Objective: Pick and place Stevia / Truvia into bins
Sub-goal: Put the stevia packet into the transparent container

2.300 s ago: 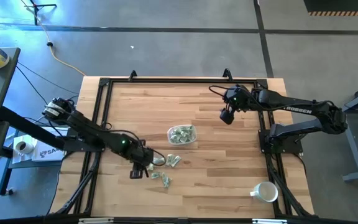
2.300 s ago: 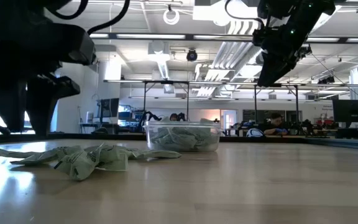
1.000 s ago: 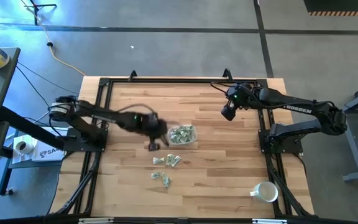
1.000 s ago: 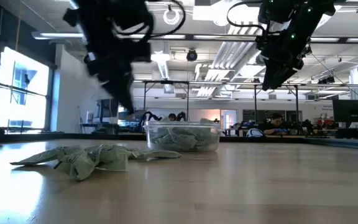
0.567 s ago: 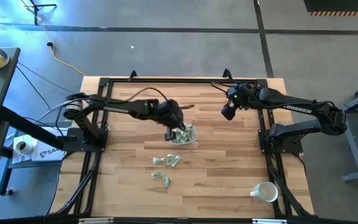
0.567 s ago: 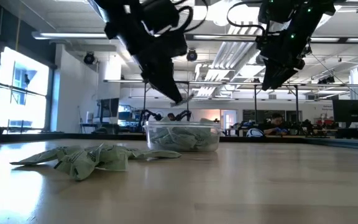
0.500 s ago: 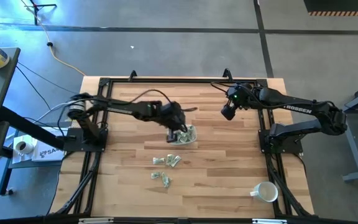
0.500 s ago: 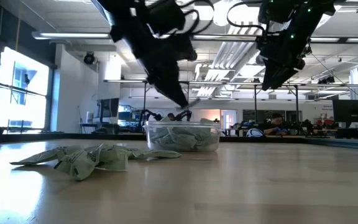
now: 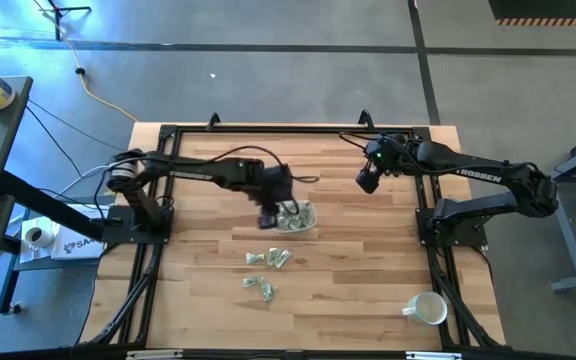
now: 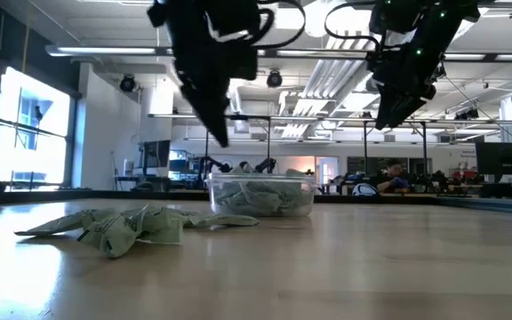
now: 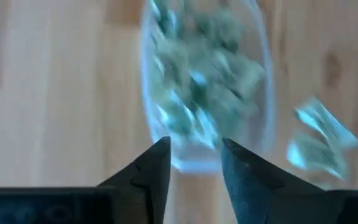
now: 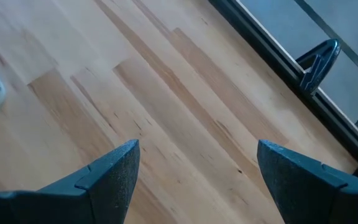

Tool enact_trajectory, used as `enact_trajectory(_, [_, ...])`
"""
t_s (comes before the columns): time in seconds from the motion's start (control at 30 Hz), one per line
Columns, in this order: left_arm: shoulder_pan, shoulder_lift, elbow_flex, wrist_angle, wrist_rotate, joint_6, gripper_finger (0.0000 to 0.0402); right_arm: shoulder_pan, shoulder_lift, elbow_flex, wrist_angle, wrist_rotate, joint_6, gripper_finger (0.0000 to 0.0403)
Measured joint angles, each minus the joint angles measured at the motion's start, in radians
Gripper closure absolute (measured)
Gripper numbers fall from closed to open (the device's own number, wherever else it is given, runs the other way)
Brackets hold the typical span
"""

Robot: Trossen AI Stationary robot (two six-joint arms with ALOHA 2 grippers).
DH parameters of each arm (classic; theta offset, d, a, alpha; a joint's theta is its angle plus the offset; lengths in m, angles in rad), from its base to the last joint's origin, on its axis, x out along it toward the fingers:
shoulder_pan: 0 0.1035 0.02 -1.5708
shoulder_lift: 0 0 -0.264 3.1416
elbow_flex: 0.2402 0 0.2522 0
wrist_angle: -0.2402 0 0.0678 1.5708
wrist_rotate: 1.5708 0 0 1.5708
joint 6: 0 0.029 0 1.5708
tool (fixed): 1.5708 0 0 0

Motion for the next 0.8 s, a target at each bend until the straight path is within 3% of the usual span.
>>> enact_trajectory(0.13, [-0.087,-0.064,-0.039,-0.151,0.017,-0.038,0.0217,0.001,0.000,0.000,0.005,-0.007,-0.034,0.0089])
enact_trajectory(0.27, [-0.186,-0.092,-0.116,-0.167,0.054,-0.056,0.0222,0.001,0.000,0.000,0.018,-0.012,-0.058,0.0089])
enact_trajectory(0.53, [-0.331,-0.080,-0.221,0.038,0.077,-0.122,0.0216,0.001,0.000,0.000,0.029,-0.053,-0.080,0.0089])
enact_trajectory(0.8, [-0.348,-0.022,-0.292,0.163,0.067,-0.187,0.0200,0.001,0.000,0.000,0.027,-0.054,-0.083,0.0089])
